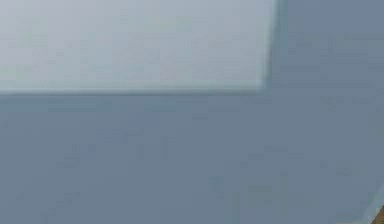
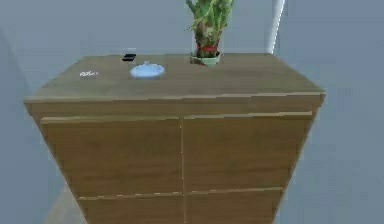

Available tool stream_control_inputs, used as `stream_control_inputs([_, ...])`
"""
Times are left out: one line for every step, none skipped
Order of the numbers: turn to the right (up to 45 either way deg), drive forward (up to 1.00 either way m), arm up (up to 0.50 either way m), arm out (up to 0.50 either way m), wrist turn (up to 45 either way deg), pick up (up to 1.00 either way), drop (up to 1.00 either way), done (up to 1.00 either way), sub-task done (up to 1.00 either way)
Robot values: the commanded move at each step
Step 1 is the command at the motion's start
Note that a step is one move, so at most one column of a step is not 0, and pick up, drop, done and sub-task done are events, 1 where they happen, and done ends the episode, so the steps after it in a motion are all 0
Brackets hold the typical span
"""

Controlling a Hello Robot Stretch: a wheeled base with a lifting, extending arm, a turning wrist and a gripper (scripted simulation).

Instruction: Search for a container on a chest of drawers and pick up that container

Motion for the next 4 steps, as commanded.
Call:
stream_control_inputs([45.0, 0.0, 0.0, 0.0, 0.0, 0.0, 0.0, 0.0, 0.0])
stream_control_inputs([45.0, 0.0, 0.0, 0.0, 0.0, 0.0, 0.0, 0.0, 0.0])
stream_control_inputs([9.0, 0.0, 0.0, 0.0, 0.0, 0.0, 0.0, 0.0, 0.0])
stream_control_inputs([0.0, 0.45, 0.0, 0.0, 0.0, 0.0, 0.0, 0.0, 0.0])
